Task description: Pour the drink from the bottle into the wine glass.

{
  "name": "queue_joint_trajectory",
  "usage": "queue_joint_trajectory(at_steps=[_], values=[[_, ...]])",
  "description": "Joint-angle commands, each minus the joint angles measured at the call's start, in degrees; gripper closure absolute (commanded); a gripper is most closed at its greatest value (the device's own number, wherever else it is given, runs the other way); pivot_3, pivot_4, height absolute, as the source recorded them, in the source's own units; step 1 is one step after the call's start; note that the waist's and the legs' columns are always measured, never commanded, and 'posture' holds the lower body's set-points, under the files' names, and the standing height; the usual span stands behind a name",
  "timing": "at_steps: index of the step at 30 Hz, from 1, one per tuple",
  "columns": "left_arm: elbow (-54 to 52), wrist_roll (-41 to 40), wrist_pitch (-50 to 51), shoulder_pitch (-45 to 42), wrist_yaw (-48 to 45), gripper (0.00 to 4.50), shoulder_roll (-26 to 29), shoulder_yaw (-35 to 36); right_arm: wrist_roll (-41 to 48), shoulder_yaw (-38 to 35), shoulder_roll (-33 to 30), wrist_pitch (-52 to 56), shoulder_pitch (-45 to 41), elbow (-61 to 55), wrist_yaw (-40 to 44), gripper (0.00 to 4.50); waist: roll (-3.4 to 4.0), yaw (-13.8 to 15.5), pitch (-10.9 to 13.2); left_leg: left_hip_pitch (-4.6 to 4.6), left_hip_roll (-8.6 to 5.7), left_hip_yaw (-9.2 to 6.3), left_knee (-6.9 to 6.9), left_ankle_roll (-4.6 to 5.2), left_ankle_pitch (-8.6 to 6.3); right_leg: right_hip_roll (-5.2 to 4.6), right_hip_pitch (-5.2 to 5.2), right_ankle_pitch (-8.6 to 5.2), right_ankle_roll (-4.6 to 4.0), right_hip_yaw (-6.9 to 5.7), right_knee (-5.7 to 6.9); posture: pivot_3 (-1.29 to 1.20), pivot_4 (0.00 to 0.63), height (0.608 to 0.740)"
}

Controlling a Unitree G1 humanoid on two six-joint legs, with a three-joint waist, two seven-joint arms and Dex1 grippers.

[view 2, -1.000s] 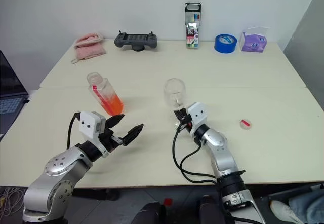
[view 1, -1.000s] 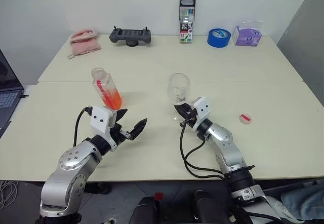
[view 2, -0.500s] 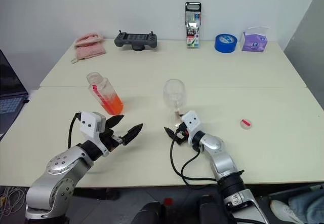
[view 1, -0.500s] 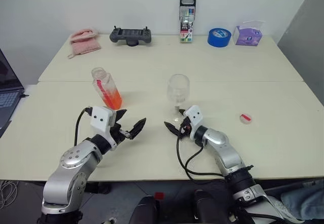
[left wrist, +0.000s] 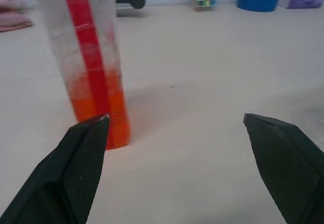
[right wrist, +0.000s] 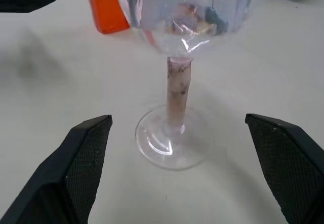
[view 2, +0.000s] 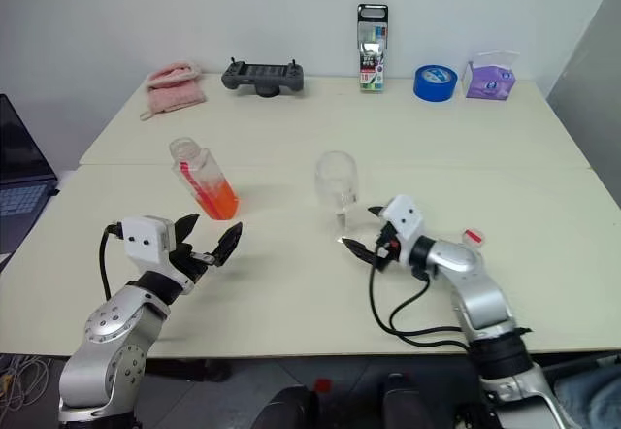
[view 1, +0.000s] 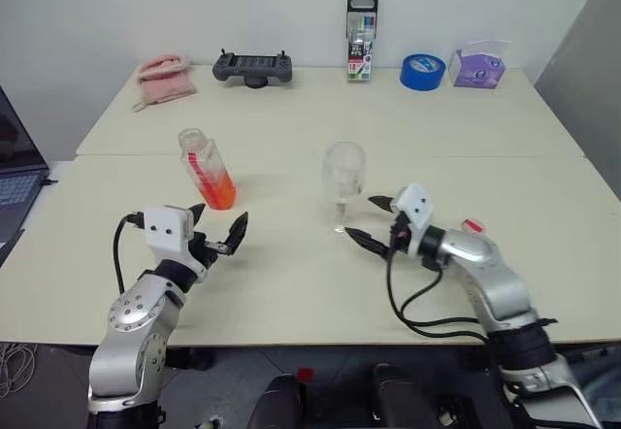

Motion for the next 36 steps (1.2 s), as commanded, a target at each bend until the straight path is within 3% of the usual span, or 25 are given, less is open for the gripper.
queue_joint_trajectory(at_steps=[1,6,10,16,36], values=[[0.1,1.9,-4.4,-0.6,2.5,0.00,-0.5,2.9,8.7,-5.7,-6.8,6.9,0.7,-8.8,6.8,0.02,-0.02,0.1,0.0,-0.02,0.01,-0.01,0.00,0.00,0.00,-0.04,0.00,0.00,0.01,-0.01,0.00,0.00,0.150,0.740],[2.9,1.8,-5.8,-3.5,3.0,0.00,0.1,4.2,23.8,-14.1,-18.8,18.0,-7.4,-12.9,15.7,0.02,-0.01,0.1,0.0,-0.03,-0.03,0.07,0.03,0.02,-0.01,-0.04,0.03,-0.02,0.03,-0.05,-0.04,0.00,0.150,0.740],[4.7,1.9,-5.8,-7.1,2.6,0.00,0.8,4.4,30.1,-16.0,-21.1,23.0,-18.6,-10.8,15.7,0.02,-0.04,0.0,0.0,0.00,0.00,0.33,0.00,0.02,-0.01,0.05,0.03,-0.02,0.02,-0.09,-0.04,0.00,0.150,0.740],[7.8,2.9,-5.1,-12.9,3.1,0.00,2.0,3.7,30.2,-13.5,-21.9,23.8,-25.9,-8.8,16.1,0.02,-0.07,0.2,0.0,-0.08,0.00,0.33,0.03,0.03,-0.01,-0.08,0.01,-0.01,0.02,-0.09,-0.05,0.00,0.150,0.740],[30.6,6.0,-14.9,-29.0,-0.1,0.00,1.9,0.6,28.6,-11.3,-22.1,21.8,-25.8,-9.5,15.6,0.02,-0.07,0.3,0.0,-0.11,-0.02,0.36,0.05,0.03,-0.01,-0.16,-0.04,0.01,0.05,-0.08,-0.03,0.00,0.150,0.740]])
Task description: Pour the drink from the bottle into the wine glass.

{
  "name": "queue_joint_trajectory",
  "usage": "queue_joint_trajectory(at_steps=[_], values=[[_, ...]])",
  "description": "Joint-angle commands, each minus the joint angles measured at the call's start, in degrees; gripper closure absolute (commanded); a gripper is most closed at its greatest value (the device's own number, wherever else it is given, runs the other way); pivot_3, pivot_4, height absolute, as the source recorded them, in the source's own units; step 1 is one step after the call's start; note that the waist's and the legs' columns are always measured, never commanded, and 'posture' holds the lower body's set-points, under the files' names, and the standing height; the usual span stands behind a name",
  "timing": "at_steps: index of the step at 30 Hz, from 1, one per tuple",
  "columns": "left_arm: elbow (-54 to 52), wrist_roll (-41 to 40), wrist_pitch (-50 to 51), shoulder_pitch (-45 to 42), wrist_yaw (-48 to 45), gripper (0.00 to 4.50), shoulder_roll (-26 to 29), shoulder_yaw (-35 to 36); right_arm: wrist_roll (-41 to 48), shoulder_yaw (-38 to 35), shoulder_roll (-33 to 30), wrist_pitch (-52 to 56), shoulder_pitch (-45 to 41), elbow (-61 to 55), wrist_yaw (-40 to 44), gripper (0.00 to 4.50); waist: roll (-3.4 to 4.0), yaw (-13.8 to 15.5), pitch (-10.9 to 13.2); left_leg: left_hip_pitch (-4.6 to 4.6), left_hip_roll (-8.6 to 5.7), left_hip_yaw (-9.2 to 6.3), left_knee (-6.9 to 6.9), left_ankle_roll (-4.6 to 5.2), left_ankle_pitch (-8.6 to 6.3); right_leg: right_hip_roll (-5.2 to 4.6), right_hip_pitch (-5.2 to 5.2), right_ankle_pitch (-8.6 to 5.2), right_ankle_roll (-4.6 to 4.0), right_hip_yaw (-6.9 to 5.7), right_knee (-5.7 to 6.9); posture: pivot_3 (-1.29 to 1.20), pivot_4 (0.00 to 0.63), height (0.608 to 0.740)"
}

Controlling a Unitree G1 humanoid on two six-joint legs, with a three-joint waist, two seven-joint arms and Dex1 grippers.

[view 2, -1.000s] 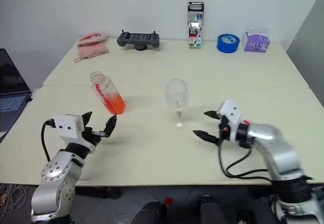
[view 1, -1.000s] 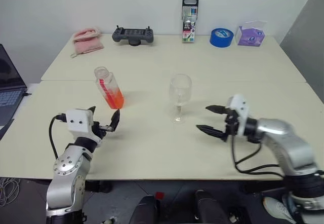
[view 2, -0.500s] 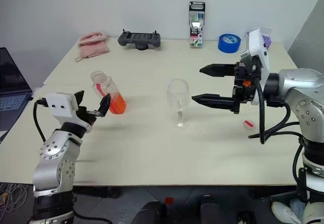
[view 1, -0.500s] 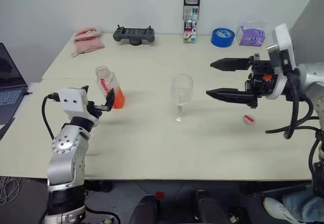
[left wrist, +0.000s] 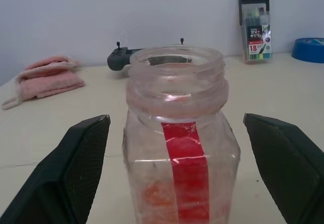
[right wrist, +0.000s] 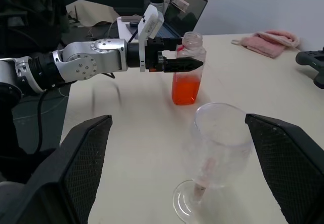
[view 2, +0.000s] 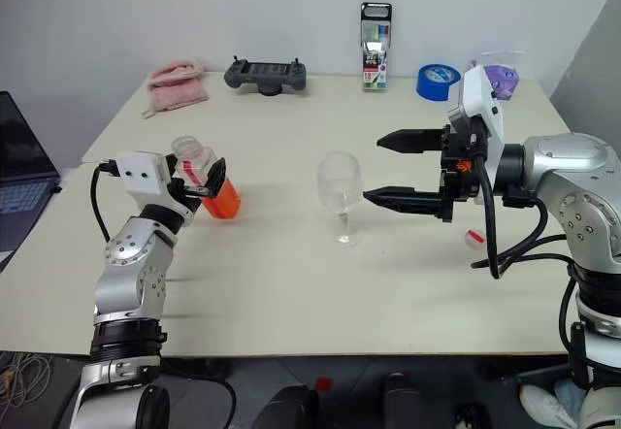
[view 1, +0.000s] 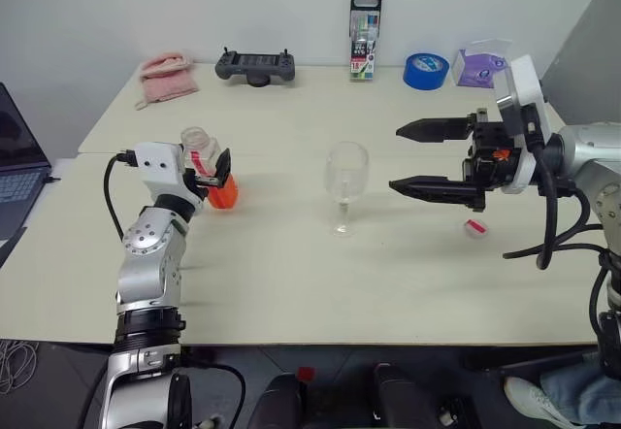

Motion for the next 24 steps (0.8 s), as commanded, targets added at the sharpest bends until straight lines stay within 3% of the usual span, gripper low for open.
queue_joint_trajectory(at_steps=[1,4,10,17,24], values=[[0.7,0.4,-2.7,-1.5,-0.8,0.00,0.5,-0.2,0.1,-1.2,-0.9,-0.9,-1.0,-1.6,-0.2,0.02,0.00,0.0,0.0,0.00,0.00,0.00,0.00,0.00,0.00,0.00,0.00,0.00,0.00,0.00,0.00,0.00,0.150,0.740],[2.1,0.8,-3.1,-2.2,-0.6,0.61,0.5,-0.4,0.2,-1.6,-1.0,-0.8,-0.7,-2.0,-0.6,0.00,0.00,0.0,0.0,0.00,0.01,-0.02,0.00,0.00,0.00,0.00,0.00,0.00,0.00,0.00,0.01,0.00,0.150,0.740],[2.6,0.7,-3.8,-4.0,-1.8,2.55,2.1,-0.3,-0.9,-2.7,-1.2,-1.3,1.8,-2.6,-3.2,0.00,-0.02,0.0,0.0,-0.01,0.02,-0.05,0.00,0.00,0.00,-0.01,0.01,0.00,0.00,-0.01,0.01,0.00,0.150,0.740],[-5.5,2.0,-0.7,-11.8,-12.3,2.67,8.3,-8.0,0.4,-8.6,-2.5,1.3,14.2,-7.7,-8.8,0.00,-0.17,0.6,0.1,-0.23,-0.01,-0.19,0.03,0.00,0.00,-0.04,-0.06,0.00,0.02,-0.11,-0.02,0.00,0.150,0.740],[-5.4,9.9,-6.3,-19.2,-18.9,2.67,11.5,-17.0,3.0,-9.6,-1.7,2.2,15.7,-11.4,-12.0,0.00,-0.17,0.6,0.1,-0.01,-0.05,0.09,0.00,0.00,0.00,0.04,-0.02,0.00,0.05,0.03,0.01,0.00,0.150,0.740]])
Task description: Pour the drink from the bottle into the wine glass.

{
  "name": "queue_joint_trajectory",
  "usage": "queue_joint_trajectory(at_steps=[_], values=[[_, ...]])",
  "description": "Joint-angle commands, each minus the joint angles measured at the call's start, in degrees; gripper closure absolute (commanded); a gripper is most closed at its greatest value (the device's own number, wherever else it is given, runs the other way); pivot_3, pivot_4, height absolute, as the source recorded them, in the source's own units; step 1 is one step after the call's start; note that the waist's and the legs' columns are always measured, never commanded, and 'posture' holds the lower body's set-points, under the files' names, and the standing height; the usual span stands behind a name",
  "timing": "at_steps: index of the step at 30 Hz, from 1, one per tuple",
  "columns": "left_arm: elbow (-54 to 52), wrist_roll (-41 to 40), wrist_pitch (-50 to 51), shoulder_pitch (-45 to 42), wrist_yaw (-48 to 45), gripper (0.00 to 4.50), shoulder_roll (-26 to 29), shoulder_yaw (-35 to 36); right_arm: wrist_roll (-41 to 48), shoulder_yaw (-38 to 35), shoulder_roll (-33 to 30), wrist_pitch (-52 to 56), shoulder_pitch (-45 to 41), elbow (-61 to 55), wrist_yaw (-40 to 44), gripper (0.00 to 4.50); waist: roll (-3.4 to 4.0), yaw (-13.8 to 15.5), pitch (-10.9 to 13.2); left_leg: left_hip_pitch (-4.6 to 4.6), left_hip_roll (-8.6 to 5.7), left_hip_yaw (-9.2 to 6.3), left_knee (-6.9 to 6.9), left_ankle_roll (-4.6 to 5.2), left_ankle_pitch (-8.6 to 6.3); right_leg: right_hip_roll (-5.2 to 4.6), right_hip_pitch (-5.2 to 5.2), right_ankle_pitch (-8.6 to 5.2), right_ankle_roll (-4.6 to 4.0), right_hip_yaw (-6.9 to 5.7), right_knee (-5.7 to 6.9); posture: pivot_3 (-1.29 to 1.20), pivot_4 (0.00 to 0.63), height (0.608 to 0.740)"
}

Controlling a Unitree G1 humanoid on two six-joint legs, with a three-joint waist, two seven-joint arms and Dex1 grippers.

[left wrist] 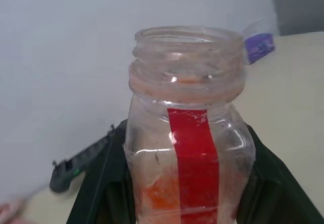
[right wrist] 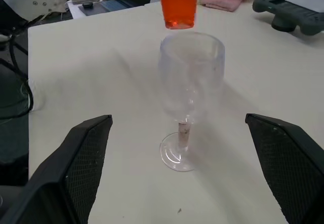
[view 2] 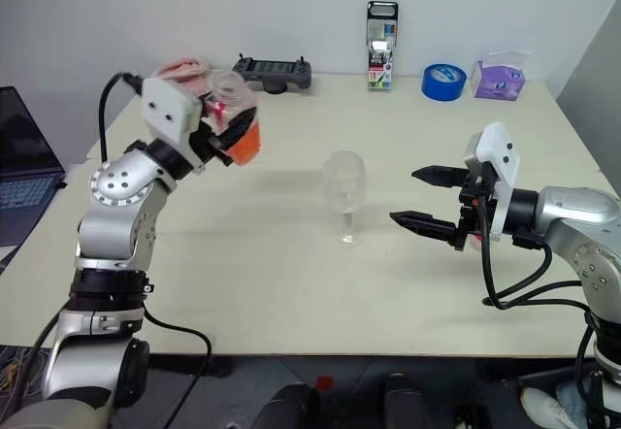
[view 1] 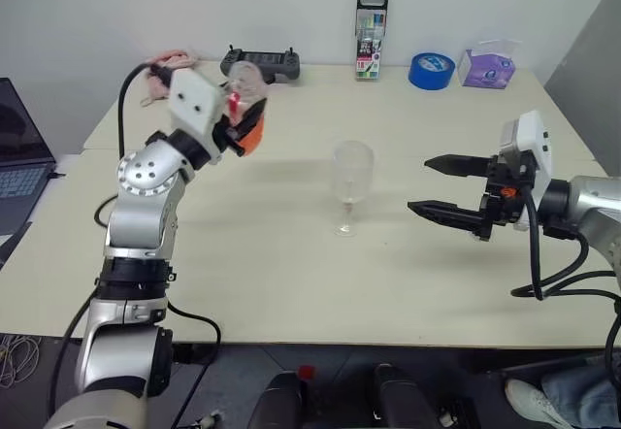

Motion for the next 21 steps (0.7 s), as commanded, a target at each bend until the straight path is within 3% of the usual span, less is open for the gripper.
queue_joint_trajectory(at_steps=[1,6,21], values=[[-0.8,3.8,-4.7,-4.6,-1.6,2.67,0.1,-3.1,1.6,-1.8,-0.1,-0.3,-0.9,-2.1,-1.5,0.00,-0.01,0.0,0.0,-0.02,0.00,-0.01,0.01,0.00,0.00,0.04,-0.01,0.00,0.00,-0.02,-0.01,0.00,0.150,0.740],[2.4,10.1,-12.1,-7.6,-2.4,2.67,0.0,-7.9,1.8,-0.7,0.1,-0.3,-2.0,-2.2,-2.6,0.00,-0.01,0.0,0.0,-0.05,0.00,0.02,0.02,0.00,0.00,0.04,-0.02,0.00,0.00,0.04,-0.03,0.00,0.150,0.740],[12.4,22.0,-30.6,-11.1,0.8,2.68,0.4,-11.4,2.9,-0.5,-0.4,-0.2,-2.1,-2.7,-4.7,0.00,-0.01,0.2,0.0,-0.08,0.01,0.00,0.05,0.03,0.00,-0.01,-0.02,0.00,0.01,0.05,-0.01,0.00,0.150,0.740]])
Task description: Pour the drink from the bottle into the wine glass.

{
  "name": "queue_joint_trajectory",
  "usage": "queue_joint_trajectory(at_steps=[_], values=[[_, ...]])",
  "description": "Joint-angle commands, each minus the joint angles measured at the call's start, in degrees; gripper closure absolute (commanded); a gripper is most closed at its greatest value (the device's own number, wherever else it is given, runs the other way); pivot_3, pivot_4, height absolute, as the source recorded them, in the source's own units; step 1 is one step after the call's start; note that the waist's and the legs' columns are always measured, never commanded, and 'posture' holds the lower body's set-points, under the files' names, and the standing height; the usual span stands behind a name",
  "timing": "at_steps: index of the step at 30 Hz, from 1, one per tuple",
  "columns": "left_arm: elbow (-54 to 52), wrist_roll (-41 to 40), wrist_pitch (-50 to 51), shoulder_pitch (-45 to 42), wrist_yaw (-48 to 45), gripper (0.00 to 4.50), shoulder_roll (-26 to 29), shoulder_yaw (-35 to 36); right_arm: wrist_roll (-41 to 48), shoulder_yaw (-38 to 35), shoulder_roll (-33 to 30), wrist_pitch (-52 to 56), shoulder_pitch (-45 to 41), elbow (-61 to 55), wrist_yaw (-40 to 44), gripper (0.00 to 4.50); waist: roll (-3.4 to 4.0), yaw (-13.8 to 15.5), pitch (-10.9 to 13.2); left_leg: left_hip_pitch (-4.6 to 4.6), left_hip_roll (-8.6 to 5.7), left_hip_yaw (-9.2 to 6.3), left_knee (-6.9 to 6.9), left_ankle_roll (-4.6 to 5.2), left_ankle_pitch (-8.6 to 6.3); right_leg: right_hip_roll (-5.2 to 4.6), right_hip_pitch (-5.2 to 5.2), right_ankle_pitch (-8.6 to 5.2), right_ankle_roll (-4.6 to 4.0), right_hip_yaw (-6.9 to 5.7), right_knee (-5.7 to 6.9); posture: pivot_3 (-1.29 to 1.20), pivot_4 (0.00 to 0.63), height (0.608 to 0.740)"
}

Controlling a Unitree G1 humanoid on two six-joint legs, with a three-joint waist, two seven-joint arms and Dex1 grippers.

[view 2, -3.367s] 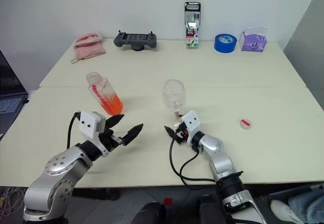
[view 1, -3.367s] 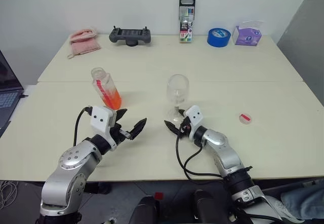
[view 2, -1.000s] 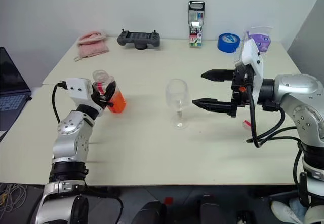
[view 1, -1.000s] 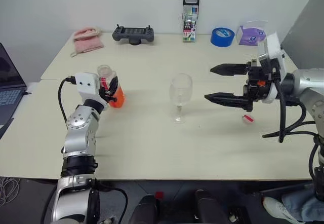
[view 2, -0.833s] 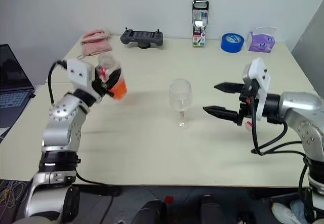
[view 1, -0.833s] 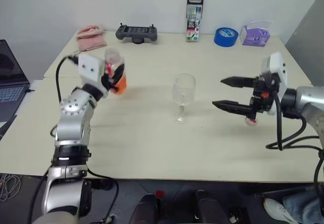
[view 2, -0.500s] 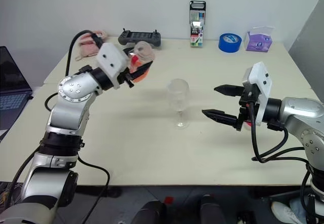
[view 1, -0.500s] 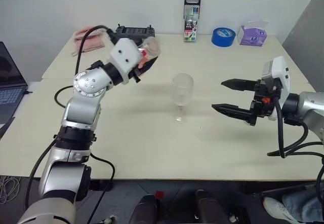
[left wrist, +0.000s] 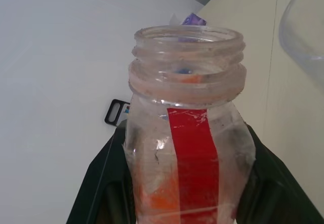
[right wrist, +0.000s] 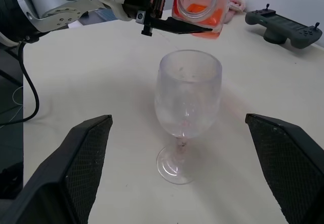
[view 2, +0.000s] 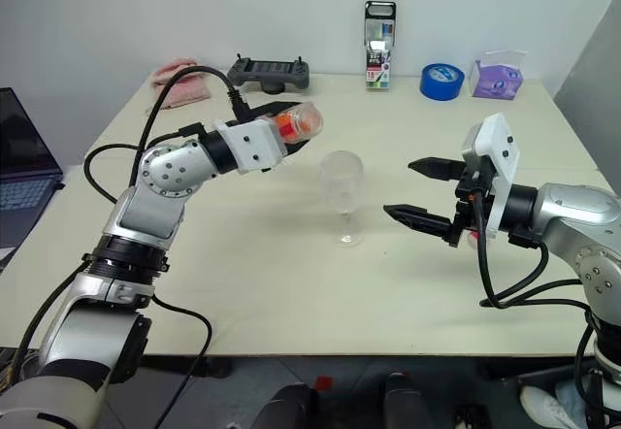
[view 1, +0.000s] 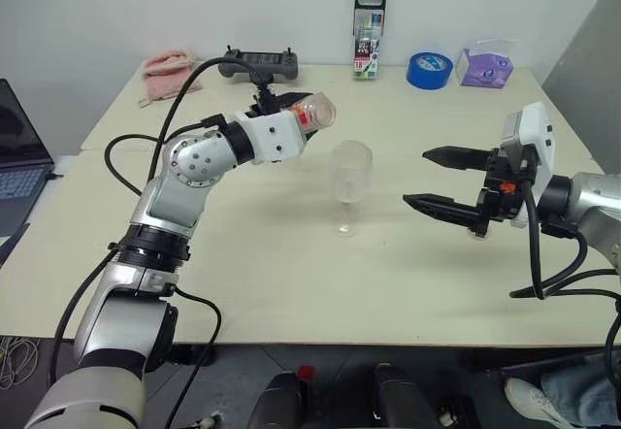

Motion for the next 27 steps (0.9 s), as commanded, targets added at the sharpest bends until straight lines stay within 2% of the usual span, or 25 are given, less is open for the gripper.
queue_joint_trajectory(at_steps=[1,14,27], values=[[-0.4,2.3,-4.1,-2.8,1.9,2.68,0.0,-0.4,0.6,-0.8,-0.5,-0.6,-1.1,-1.9,-0.6,0.00,0.00,0.0,0.0,0.00,0.00,0.00,0.00,0.00,0.00,0.00,0.00,0.00,0.00,0.00,0.00,0.00,0.150,0.740],[0.1,9.9,-9.1,-6.1,5.2,2.68,0.2,-2.3,0.5,-0.7,-0.5,-1.1,-1.3,-1.6,-0.9,0.00,0.00,0.0,0.0,0.00,-0.02,0.01,0.01,0.01,0.00,0.01,0.00,0.00,0.00,-0.01,0.03,0.00,0.150,0.740],[1.9,12.9,-12.7,-7.0,6.5,2.68,1.2,-3.0,0.3,-0.5,-0.4,-1.4,-0.9,-1.8,-0.9,0.00,0.00,0.0,0.0,0.01,-0.02,0.00,0.02,0.02,0.00,0.01,0.00,0.00,0.01,-0.01,0.05,0.00,0.150,0.740]])
